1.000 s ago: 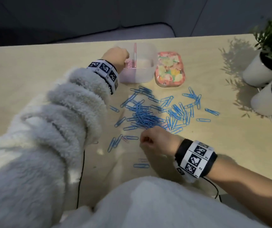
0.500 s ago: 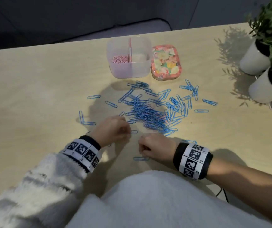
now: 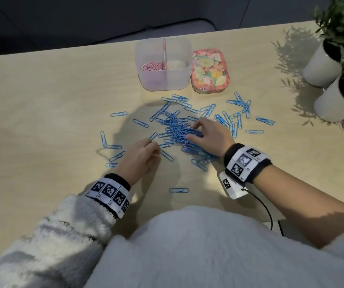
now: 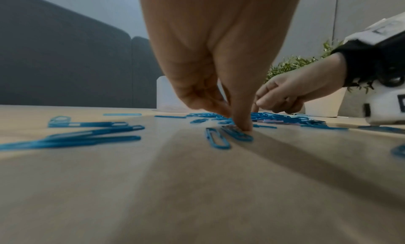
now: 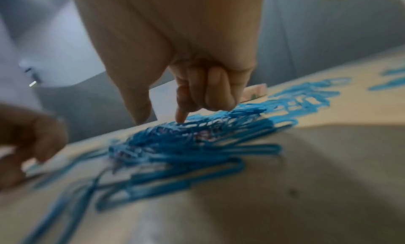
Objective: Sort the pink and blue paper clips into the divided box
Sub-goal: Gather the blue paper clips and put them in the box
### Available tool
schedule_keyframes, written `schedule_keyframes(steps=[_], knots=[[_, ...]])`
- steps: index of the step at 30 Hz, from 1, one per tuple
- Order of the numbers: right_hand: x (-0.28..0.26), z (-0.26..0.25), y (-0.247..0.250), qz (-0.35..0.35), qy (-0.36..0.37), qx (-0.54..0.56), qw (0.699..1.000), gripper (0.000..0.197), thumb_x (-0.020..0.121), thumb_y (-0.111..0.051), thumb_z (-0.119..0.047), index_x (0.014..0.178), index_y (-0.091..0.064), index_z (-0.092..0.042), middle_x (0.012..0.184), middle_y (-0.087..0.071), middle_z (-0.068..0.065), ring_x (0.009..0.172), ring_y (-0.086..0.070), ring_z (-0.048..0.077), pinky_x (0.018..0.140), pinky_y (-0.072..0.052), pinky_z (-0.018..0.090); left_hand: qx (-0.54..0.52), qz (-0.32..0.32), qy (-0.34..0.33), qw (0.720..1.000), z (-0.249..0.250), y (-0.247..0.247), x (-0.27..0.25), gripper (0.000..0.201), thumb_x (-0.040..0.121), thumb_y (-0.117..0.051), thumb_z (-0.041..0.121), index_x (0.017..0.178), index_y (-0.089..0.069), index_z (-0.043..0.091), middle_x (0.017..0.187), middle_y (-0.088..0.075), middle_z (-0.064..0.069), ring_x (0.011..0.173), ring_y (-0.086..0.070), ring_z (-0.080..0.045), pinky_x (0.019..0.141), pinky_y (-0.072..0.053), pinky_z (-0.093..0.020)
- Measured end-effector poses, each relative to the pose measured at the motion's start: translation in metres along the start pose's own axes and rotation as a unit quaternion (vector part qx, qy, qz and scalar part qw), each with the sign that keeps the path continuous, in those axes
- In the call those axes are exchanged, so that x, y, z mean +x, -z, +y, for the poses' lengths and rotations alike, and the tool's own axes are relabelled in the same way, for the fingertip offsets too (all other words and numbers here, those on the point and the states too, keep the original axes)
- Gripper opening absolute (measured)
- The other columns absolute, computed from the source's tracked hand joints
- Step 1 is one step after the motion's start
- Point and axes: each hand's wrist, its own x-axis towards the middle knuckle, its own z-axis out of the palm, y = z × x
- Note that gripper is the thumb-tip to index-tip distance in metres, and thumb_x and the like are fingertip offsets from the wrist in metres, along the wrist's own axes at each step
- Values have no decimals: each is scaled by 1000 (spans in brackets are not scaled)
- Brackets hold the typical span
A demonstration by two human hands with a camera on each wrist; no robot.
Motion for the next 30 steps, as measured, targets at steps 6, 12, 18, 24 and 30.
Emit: schedule_keyframes(steps=[6, 12, 18, 24, 30], knots=[[-27, -22, -17, -15, 100, -100, 990, 21, 91, -51, -36, 96, -57, -17, 89, -66, 7, 91, -59, 29, 67, -34, 32, 78, 8, 16, 997, -8, -2, -3, 28, 79, -51, 39, 76, -62, 13, 76, -62, -7, 70, -57, -29, 65, -46, -38], [-56, -26, -30, -76, 145, -120, 979, 29, 92, -48, -41, 107, -59, -19, 99, -70, 6, 97, -62, 27, 74, -43, 33, 41, 9, 7, 999, -10, 6, 4, 7, 81, -65, 11, 82, -61, 6, 80, -65, -12, 74, -59, -31, 71, -44, -38], [-32, 16, 11, 20, 47, -55, 997, 20, 90, -55, -26, 106, -66, -22, 91, -70, 8, 94, -62, 29, 69, -36, 29, -173, 25, 116, 978, -2, 18, 13, 16, 90, -43, 7, 95, -57, 13, 88, -52, -3, 80, -49, -19, 73, -34, -25], [-16, 28, 26, -38, 96, -154, 983, 22, 86, -60, -37, 104, -68, -30, 96, -72, 1, 97, -63, 27, 72, -43, 32, -191, -47, 123, 973, 26, 9, 39, 8, 90, -50, 23, 87, -54, 16, 66, -43, 6, 64, -42, -15, 65, -34, -30], [-25, 27, 13, -36, 111, -137, 984, 16, 85, -60, -29, 97, -69, -23, 94, -72, 3, 95, -62, 27, 71, -42, 32, 34, -34, 10, 999, 24, -6, 44, 20, 85, -61, 25, 100, -58, 11, 102, -58, -9, 96, -53, -27, 78, -42, -37]])
